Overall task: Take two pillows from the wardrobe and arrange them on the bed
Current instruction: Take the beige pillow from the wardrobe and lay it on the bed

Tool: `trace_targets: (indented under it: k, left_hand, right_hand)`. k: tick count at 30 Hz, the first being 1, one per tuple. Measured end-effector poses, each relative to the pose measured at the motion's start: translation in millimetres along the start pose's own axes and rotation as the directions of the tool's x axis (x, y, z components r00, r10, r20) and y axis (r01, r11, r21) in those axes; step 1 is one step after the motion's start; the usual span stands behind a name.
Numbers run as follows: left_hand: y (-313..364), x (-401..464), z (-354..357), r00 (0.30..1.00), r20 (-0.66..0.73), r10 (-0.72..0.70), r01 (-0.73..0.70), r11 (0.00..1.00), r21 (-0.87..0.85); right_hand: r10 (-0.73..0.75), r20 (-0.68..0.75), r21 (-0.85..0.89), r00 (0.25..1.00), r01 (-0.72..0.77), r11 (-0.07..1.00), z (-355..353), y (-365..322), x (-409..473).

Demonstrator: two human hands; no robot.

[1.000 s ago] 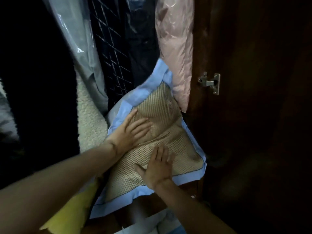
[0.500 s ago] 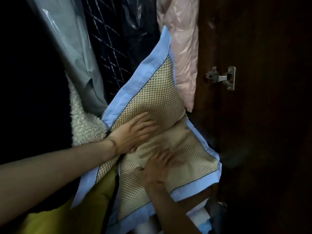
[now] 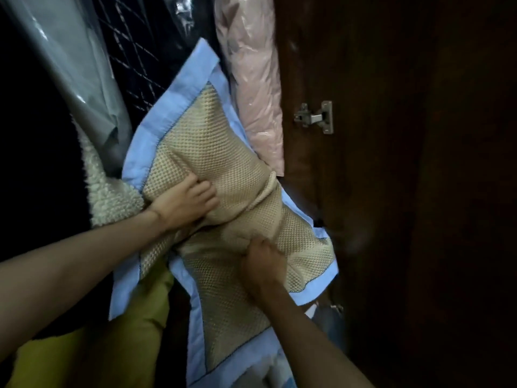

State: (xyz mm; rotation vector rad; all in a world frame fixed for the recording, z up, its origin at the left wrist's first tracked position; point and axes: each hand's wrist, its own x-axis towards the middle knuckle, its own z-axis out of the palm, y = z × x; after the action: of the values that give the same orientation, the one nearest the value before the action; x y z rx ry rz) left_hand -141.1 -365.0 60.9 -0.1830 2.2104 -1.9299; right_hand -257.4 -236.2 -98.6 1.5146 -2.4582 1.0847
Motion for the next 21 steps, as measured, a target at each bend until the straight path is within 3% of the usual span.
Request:
trace_targets:
  k: [4, 8, 13, 18, 21]
  left_hand:
    - [-21, -5, -35, 0.994, -0.074, -0.083, 0.071, 0.985, -0.155]
    - [-38, -15, -85, 0.99, -0.129, -0.056, 0.023, 0.969, -0.245]
    - [-24, -22, -161, 0.971, -0.233, -0.056, -0.034, 0.93, -0.365]
    - [21, -2, -245, 0.911, -0.412, -0.01, -0.209, 0.851, -0.482]
    - [62, 19, -298, 0.884, -0.466, 0.039, -0.344, 0.73, -0.59]
  right_hand:
    - [-0.061, -0.073, -0.018, 0.995, 0.06, 0.998, -55, 27, -23]
    - [-0.108, -0.114, -0.01, 0.988, 0.107, 0.994, -110, 47, -58]
    - [-0.139, -0.127, -0.129, 0.982, 0.123, 0.984, -173, 72, -111]
    - [-0.07, -0.04, -0.233, 0.997, 0.058, 0.971, -240, 130, -189]
    - [0.023, 0.036, -0.312, 0.999, -0.011, 0.95, -276, 169, -238]
